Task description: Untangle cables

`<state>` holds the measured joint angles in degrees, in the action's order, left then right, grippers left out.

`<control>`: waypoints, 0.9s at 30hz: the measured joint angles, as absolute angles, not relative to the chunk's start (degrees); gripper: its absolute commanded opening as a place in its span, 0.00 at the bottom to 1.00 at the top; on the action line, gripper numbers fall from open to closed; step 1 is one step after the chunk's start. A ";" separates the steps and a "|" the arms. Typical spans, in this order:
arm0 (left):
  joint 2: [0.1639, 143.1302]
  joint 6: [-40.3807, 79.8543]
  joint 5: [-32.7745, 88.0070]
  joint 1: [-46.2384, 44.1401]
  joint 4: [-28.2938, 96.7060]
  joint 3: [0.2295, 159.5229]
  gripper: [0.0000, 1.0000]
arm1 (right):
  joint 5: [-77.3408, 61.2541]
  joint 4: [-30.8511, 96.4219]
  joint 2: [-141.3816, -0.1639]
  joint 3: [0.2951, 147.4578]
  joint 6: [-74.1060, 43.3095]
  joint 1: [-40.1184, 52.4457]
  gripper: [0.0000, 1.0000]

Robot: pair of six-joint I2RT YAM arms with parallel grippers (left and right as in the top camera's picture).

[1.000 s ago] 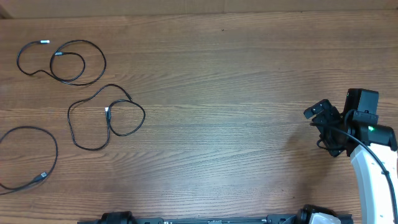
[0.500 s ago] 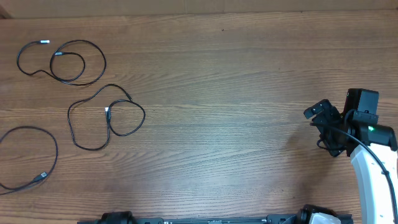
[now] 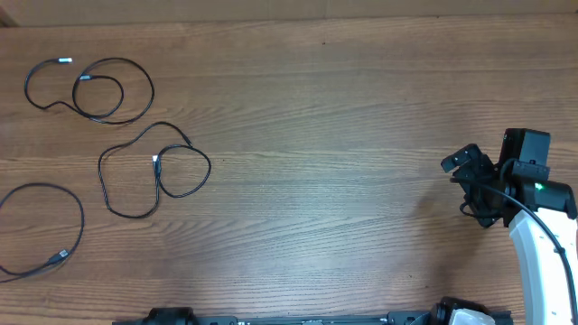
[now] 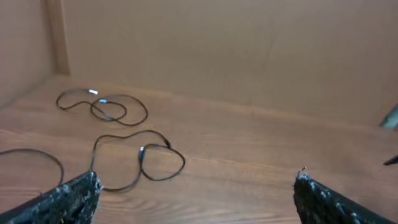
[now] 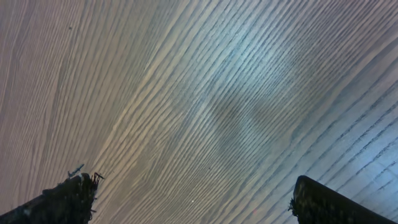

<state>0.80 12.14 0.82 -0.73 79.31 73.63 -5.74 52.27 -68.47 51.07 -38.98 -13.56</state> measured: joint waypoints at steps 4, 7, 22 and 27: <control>0.58 12.12 0.84 -0.73 68.71 64.73 1.00 | -5.74 52.34 -68.47 51.00 -39.00 -13.56 1.00; 0.64 12.12 0.91 -0.73 60.38 55.64 1.00 | -5.76 52.29 -68.47 50.96 -39.00 -13.56 1.00; 0.75 9.78 3.60 -1.21 17.82 18.63 1.00 | -5.74 52.31 -68.47 50.94 -38.98 -13.56 1.00; 0.75 8.69 4.54 -1.21 8.12 9.28 1.00 | -5.74 52.31 -68.49 50.94 -39.00 -13.56 1.00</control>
<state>0.75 8.69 4.54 -1.21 8.12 9.28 -5.74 52.31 -68.49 50.94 -39.00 -13.56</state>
